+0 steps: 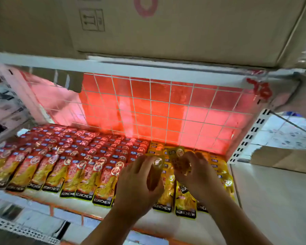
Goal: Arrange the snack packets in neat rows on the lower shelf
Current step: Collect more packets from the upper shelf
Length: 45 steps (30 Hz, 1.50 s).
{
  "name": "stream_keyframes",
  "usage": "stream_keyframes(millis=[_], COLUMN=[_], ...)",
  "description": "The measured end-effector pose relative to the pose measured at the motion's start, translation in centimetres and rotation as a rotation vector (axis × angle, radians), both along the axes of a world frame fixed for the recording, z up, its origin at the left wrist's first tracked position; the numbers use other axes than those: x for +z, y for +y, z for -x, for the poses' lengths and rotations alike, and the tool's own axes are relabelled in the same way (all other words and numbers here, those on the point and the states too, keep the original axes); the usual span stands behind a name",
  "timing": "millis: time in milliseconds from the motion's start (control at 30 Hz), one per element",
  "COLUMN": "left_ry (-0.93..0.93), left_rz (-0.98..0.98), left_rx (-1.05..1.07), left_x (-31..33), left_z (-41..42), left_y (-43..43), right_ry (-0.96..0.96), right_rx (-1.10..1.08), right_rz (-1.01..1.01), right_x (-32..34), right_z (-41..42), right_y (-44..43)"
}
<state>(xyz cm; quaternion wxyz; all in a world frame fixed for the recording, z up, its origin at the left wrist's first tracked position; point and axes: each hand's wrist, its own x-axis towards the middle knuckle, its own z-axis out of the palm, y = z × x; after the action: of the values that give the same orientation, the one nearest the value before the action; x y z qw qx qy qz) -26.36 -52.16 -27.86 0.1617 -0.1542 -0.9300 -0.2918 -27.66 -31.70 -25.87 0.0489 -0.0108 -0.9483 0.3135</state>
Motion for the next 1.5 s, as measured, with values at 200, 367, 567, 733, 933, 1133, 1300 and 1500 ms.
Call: stream_keyframes(millis=[200, 367, 567, 733, 933, 1133, 1300, 1500], left_ry=[-0.026, -0.012, -0.011, -0.048, -0.058, -0.034, -0.022, -0.021], left_rz=[0.051, 0.040, 0.042, 0.046, 0.058, 0.020, -0.021, -0.044], left_rx=[-0.196, -0.338, -0.402, -0.395, -0.390, -0.388, -0.379, -0.473], left_x=[-3.8, -6.1, -6.7, -6.8, -6.8, -6.3, -5.7, -5.4], left_z=[-0.1, -0.5, -0.6, -0.7, -0.7, -0.8, -1.2, -2.1], left_y=[1.5, 2.3, 2.2, 2.3, 2.4, 2.7, 4.8, 8.0], right_ry=[-0.039, -0.075, -0.103, -0.167, -0.131, -0.036, -0.176, -0.114], right_rx=[-0.292, -0.433, -0.479, -0.475, -0.419, -0.374, -0.255, -0.461], right_rz=[-0.096, -0.086, -0.182, -0.215, -0.267, -0.212, 0.230, 0.636], right_x=[-3.2, -5.7, -6.4, -6.0, -6.4, -5.6, -3.4, -4.4], right_z=[-4.5, -6.9, -6.7, -6.2, -6.4, -6.8, -8.0, -8.5], right_y=[2.3, 2.9, 2.8, 2.0, 2.2, 2.8, 1.1, 0.5])
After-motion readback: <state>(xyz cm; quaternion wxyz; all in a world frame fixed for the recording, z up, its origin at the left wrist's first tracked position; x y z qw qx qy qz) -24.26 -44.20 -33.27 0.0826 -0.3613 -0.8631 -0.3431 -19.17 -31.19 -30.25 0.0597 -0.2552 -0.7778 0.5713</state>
